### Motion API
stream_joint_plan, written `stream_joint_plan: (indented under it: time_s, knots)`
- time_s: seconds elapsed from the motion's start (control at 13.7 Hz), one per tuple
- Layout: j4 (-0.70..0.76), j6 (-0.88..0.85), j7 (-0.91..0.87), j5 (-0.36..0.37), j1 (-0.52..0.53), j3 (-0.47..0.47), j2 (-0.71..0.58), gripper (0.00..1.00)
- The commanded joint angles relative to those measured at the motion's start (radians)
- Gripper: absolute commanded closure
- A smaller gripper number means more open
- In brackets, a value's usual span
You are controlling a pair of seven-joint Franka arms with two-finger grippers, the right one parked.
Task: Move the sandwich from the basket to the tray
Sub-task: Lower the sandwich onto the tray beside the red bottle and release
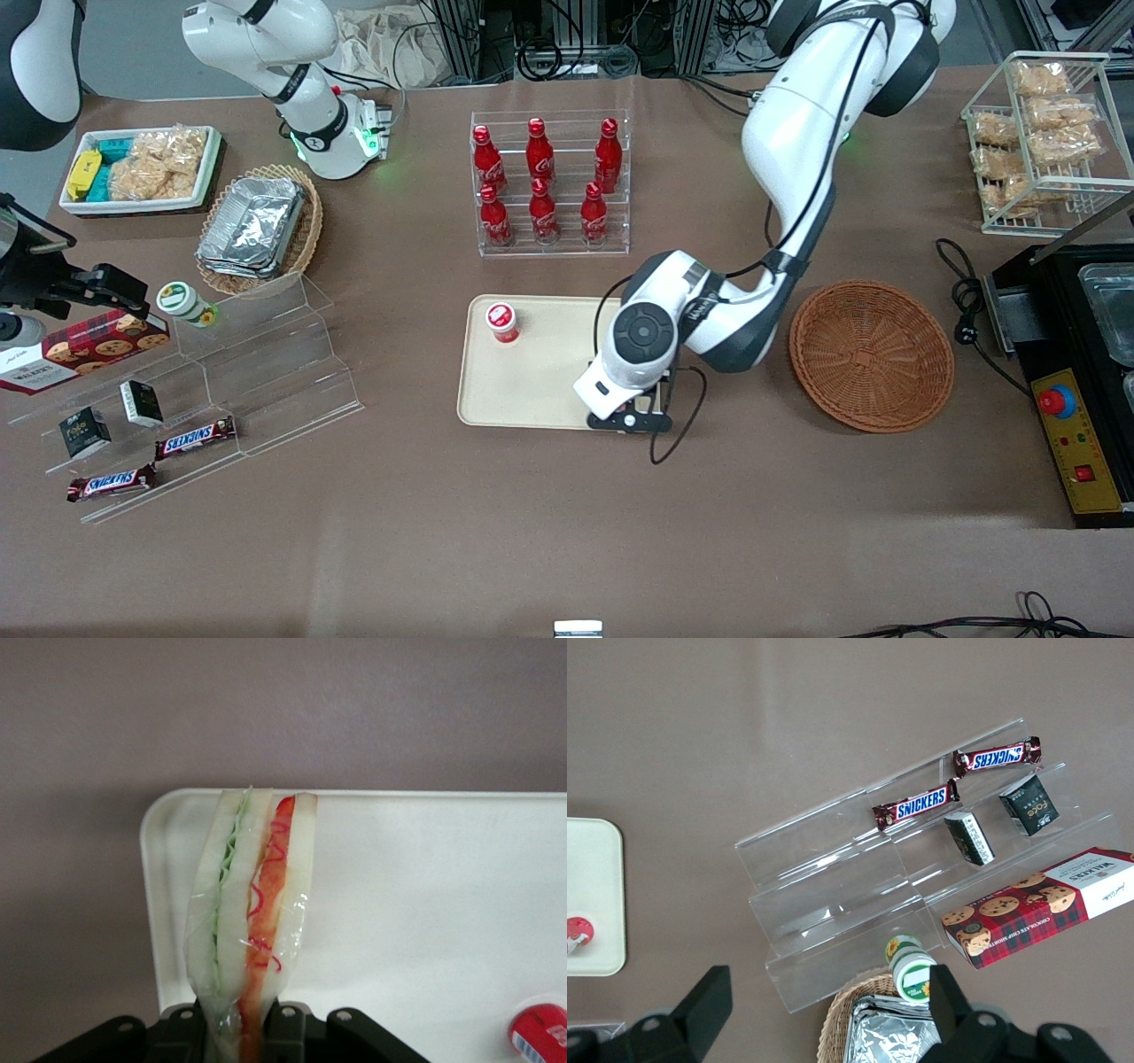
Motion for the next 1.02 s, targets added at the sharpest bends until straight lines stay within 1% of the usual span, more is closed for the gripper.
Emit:
stream_joint_plan:
  time_s: [0.0,0.22,0.29,0.36,0.44,0.58,0.73,0.95]
  knots:
    - [-0.054,0.023,-0.068,0.020,-0.007,0.006,-0.017,1.00]
    - [-0.069,0.023,-0.112,0.000,0.004,0.006,-0.008,1.00]
    - [-0.069,0.022,-0.131,-0.003,0.005,0.006,-0.007,0.96]
    - [-0.068,0.022,-0.166,-0.003,0.006,0.006,-0.010,0.59]
    - [-0.068,0.019,-0.190,0.001,0.006,0.006,-0.017,0.01]
    - [-0.066,0.005,-0.198,0.001,0.005,0.006,-0.052,0.00]
    - [-0.062,-0.065,-0.197,0.004,0.009,0.008,-0.111,0.00]
    - [-0.066,-0.174,-0.183,0.003,0.061,0.008,-0.229,0.00]
